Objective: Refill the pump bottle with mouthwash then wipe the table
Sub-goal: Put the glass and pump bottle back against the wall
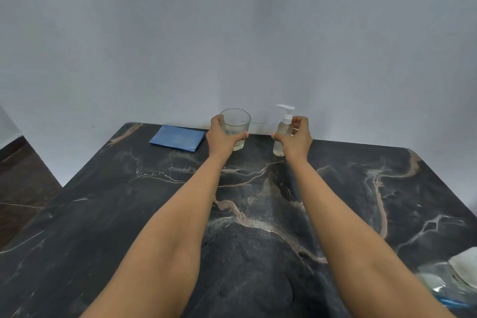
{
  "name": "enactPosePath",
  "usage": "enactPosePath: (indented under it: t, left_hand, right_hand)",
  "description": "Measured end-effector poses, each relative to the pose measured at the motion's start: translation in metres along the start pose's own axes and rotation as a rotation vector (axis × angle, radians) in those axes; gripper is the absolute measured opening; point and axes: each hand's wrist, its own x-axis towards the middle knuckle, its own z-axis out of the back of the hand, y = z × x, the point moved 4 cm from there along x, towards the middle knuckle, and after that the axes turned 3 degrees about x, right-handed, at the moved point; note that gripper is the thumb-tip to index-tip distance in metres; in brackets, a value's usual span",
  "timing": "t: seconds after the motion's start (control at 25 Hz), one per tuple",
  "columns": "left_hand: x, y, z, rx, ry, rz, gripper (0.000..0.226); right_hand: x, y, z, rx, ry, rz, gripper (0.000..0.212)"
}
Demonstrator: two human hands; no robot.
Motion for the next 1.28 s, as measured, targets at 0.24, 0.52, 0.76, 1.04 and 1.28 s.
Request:
enactPosePath:
  t: [0.24, 0.52, 0.76, 1.04, 1.28]
  left_hand:
    - [0.006, 0.01, -0.006, -0.026, 0.031, 0.013, 0.091]
    - [0.012, 0.017, -0.009, -0.007, 0.097, 0.042, 0.096]
    - [-0.011, 0.016, 0.006, 0.112, 0.109, 0.148, 0.114]
    - [-0.102, 0.005, 0.025, 0.148, 0.064, 0.049, 0.081]
    - [-0.204, -0.026, 0.029, 0.134, 0.174, -0.072, 0.07]
  right_hand:
    - [0.004, -0.01, 0.0, -0.024, 0.037, 0.04, 0.059]
    - [0.006, -0.015, -0.001, -0.04, 0.052, 0.027, 0.06]
    - [-0.02, -0.026, 0.006, -0.13, 0.075, -0.12, 0.075]
    - [-0.109, 0.007, 0.034, -0.16, 0.063, -0.024, 0.058]
    - [-0.202, 0.051, 0.084, -0.14, 0.098, 0.123, 0.05]
